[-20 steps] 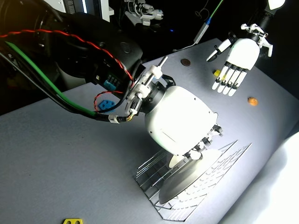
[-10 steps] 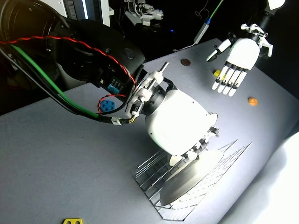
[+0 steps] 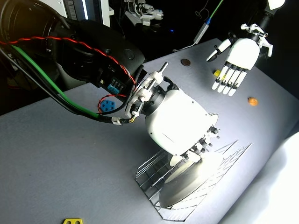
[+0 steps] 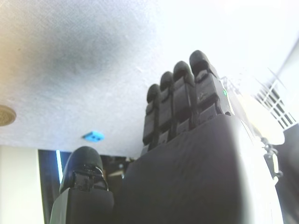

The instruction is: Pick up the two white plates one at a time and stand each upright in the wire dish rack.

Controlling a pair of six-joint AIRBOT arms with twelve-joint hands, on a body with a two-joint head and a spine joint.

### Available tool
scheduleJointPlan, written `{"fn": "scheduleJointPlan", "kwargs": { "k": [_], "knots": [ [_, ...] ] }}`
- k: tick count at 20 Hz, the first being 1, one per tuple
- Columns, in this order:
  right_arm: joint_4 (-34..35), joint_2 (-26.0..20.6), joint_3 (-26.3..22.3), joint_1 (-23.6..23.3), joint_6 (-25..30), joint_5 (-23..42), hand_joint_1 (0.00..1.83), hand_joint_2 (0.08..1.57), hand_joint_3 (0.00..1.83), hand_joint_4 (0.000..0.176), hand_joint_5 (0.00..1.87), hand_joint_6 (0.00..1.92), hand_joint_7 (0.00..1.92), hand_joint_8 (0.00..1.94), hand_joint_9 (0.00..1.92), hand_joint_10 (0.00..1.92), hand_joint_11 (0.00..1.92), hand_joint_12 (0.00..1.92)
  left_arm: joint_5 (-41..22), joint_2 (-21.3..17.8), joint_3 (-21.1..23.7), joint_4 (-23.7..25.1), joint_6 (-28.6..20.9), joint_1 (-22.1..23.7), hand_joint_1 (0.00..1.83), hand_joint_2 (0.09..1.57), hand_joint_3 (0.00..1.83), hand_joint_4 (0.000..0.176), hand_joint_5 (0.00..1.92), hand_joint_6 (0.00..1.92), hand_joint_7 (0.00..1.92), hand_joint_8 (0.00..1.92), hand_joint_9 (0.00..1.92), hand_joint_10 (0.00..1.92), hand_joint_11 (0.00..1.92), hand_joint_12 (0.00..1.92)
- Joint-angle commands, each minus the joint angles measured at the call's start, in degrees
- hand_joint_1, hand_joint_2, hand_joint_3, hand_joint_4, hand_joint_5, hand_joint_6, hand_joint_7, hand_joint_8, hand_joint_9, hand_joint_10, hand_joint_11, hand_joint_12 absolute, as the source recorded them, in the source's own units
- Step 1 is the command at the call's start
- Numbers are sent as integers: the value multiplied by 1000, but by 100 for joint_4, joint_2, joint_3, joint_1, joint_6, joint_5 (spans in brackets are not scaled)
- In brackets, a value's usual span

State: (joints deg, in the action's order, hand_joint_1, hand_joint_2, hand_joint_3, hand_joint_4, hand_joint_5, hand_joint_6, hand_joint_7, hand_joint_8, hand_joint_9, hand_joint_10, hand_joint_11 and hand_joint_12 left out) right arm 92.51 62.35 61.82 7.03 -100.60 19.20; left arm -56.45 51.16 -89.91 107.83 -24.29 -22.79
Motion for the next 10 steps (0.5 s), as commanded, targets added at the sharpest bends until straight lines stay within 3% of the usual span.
{"fn": "scheduleJointPlan", "kwargs": {
  "k": [1, 3, 7, 10],
  "knots": [
    [-152, -41, 6, -87, 54, 57, 1076, 1175, 0, 0, 603, 535, 765, 331, 622, 621, 302, 1388, -52, -57, -11, -301, -11, 54, 0, 1178, 1, 0, 168, 0, 145, 0, 116, 0, 0, 212],
    [-152, -41, 6, -88, 54, 57, 1054, 1198, 3, 0, 582, 459, 731, 300, 559, 653, 236, 1425, -52, -58, -10, -301, -11, 53, 0, 1180, 0, 0, 198, 2, 183, 2, 155, 3, 0, 317],
    [-152, -42, 2, -103, 48, 55, 1033, 1204, 4, 0, 562, 446, 711, 291, 530, 656, 217, 1430, -52, -58, -10, -301, -11, 53, 0, 1178, 0, 0, 168, 2, 158, 2, 125, 2, 0, 228],
    [-153, -47, 3, -168, 28, 27, 1043, 1191, 0, 0, 576, 435, 727, 279, 543, 642, 231, 1413, -52, -58, -9, -301, -11, 53, 0, 1172, 0, 0, 189, 6, 171, 4, 139, 5, 0, 276]
  ]
}}
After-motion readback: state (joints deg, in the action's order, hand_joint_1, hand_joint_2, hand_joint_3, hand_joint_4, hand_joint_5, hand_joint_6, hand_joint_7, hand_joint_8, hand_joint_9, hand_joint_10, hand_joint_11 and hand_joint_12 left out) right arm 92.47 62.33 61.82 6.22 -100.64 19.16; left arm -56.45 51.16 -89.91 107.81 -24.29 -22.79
